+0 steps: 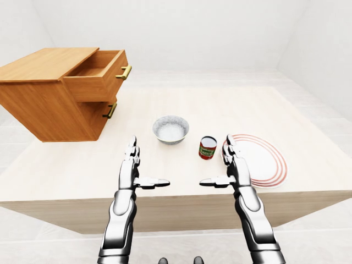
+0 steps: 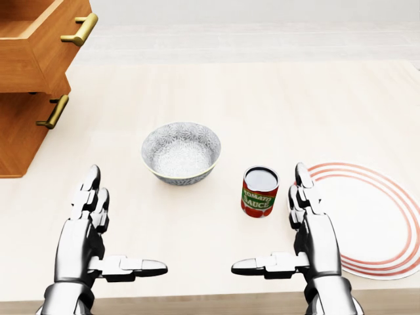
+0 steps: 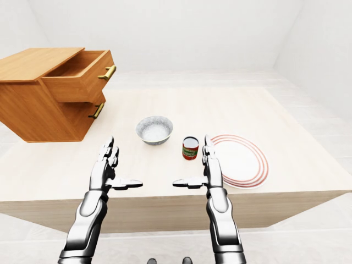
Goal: Put the bowl on the plate.
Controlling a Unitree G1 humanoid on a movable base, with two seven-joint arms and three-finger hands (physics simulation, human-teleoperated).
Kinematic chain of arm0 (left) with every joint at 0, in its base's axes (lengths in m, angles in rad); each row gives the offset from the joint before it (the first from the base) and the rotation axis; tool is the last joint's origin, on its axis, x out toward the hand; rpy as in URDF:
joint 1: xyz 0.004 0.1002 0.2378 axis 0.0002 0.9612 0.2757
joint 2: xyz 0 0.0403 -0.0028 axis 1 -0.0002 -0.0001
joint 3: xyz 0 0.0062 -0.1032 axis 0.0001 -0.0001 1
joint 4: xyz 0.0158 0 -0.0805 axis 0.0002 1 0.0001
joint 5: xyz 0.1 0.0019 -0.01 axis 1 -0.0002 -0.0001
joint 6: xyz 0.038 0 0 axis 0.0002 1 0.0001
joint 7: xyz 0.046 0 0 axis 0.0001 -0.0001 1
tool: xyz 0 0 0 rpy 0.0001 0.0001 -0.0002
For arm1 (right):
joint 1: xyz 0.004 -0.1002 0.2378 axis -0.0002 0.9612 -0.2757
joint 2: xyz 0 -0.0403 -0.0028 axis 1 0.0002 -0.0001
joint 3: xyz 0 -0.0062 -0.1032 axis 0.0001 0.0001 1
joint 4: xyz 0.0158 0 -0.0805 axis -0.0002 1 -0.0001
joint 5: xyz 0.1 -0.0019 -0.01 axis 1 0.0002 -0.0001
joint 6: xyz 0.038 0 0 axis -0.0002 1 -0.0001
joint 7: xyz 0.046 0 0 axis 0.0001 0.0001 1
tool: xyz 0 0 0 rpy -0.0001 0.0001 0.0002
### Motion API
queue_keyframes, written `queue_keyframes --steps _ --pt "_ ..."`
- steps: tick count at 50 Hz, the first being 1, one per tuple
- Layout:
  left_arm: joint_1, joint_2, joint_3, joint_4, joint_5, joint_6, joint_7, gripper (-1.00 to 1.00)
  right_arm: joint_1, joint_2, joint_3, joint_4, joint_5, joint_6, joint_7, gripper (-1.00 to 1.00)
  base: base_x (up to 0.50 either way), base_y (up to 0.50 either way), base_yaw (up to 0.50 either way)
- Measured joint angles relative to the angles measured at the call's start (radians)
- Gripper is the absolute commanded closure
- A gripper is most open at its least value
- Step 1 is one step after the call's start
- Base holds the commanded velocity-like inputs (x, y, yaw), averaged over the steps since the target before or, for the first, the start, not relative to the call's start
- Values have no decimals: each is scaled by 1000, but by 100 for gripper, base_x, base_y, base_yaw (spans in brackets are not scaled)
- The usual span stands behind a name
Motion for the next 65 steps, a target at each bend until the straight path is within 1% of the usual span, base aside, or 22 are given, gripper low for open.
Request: queue_keyframes --steps 3,7,11,22,35,40,65 --pt "-2 7 7 -18 -1 15 -9 -100 2 -4 -2 -28 1 26 7 -100 0 0 0" --pt "-8 15 18 -46 -3 43 -17 -100 2 -8 -2 -77 -1 73 17 -100 0 0 0" --pt "-16 23 29 -78 -4 74 -27 -100 -3 -13 0 -130 -9 76 27 -100 0 0 0" --pt "-37 41 54 -174 4 74 -55 -100 -26 -19 0 -279 -37 76 50 -100 0 0 0" --pt "-39 52 76 -252 19 74 -84 -100 -33 -20 -9 -391 -60 76 65 -100 0 0 0" --pt "-40 53 80 -271 24 74 -94 -100 -33 -20 -14 -414 -64 76 69 -100 0 0 0" --pt "-35 52 82 -329 49 74 -125 -100 -24 -16 -21 -445 -67 76 72 -100 5 -19 0"
